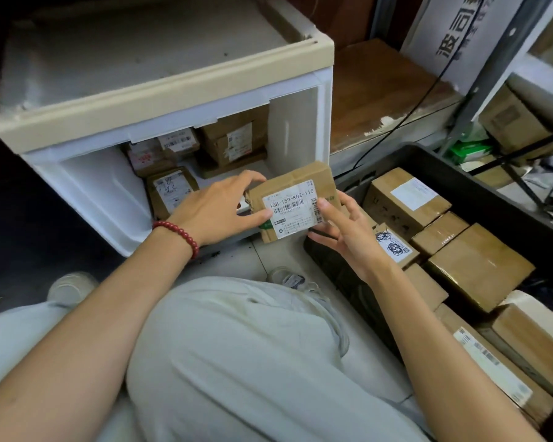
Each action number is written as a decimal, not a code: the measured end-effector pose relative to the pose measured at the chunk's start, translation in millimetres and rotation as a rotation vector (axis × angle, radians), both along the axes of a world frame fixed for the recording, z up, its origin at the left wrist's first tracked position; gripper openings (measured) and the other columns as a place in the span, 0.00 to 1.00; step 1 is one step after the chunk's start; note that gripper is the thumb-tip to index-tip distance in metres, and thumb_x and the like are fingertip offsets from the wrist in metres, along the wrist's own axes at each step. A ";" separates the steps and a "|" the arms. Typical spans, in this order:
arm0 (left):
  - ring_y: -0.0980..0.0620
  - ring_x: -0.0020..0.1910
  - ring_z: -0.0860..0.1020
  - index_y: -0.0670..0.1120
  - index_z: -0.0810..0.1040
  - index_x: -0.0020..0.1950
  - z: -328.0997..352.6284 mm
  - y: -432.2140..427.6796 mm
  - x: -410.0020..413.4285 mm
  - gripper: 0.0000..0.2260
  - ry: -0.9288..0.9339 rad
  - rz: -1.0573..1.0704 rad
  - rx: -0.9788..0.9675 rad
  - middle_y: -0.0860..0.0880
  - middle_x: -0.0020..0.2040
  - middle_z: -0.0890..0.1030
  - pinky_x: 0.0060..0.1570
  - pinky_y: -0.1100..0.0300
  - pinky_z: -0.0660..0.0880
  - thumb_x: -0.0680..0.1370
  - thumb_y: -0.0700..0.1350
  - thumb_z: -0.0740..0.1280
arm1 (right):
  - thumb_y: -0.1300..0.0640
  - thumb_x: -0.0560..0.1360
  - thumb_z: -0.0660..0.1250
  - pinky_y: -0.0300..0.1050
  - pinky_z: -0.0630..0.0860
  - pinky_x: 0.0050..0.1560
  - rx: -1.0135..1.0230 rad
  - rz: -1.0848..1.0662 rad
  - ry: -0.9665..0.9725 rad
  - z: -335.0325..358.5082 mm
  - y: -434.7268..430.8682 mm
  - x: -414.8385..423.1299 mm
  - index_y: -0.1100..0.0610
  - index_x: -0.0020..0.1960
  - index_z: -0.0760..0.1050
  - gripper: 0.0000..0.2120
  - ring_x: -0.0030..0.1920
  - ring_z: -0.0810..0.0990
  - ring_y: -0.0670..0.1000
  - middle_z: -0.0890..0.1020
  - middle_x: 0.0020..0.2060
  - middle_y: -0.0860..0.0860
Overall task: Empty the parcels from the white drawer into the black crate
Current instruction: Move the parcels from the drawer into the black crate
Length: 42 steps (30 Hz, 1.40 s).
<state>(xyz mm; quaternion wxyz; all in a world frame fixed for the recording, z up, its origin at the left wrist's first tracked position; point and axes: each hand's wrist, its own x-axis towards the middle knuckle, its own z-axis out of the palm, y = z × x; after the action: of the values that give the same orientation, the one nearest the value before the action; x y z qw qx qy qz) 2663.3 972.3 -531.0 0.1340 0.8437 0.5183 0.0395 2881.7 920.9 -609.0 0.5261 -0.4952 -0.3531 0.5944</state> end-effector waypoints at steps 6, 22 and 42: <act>0.55 0.57 0.72 0.54 0.63 0.72 3.5 16.5 40.4 0.29 -0.173 -0.048 0.001 0.53 0.65 0.72 0.55 0.57 0.71 0.74 0.60 0.67 | 0.52 0.76 0.68 0.51 0.79 0.57 -0.028 -0.108 0.062 1.5 -8.6 30.6 0.54 0.65 0.70 0.19 0.55 0.83 0.53 0.85 0.53 0.53; 0.50 0.62 0.71 0.51 0.63 0.72 -22.6 81.2 239.0 0.27 -0.244 -0.293 -0.042 0.47 0.67 0.67 0.57 0.60 0.70 0.76 0.48 0.69 | 0.53 0.70 0.75 0.40 0.80 0.48 0.091 -0.484 -0.676 -1.1 6.4 157.4 0.45 0.67 0.63 0.31 0.53 0.79 0.43 0.75 0.58 0.47; 0.47 0.64 0.72 0.51 0.58 0.75 -147.4 114.7 270.5 0.27 -0.058 -0.266 -0.240 0.49 0.73 0.63 0.58 0.48 0.75 0.78 0.44 0.65 | 0.56 0.72 0.74 0.42 0.70 0.49 -0.164 -0.383 -0.959 -105.6 43.9 191.6 0.55 0.59 0.67 0.21 0.55 0.77 0.52 0.77 0.59 0.51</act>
<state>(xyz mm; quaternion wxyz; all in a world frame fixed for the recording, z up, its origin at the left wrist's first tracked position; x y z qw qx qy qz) 2933.8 1087.0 -678.5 0.2527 0.8813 0.3989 -0.0162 3073.3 964.8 -714.6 0.3643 -0.8069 -0.4097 0.2197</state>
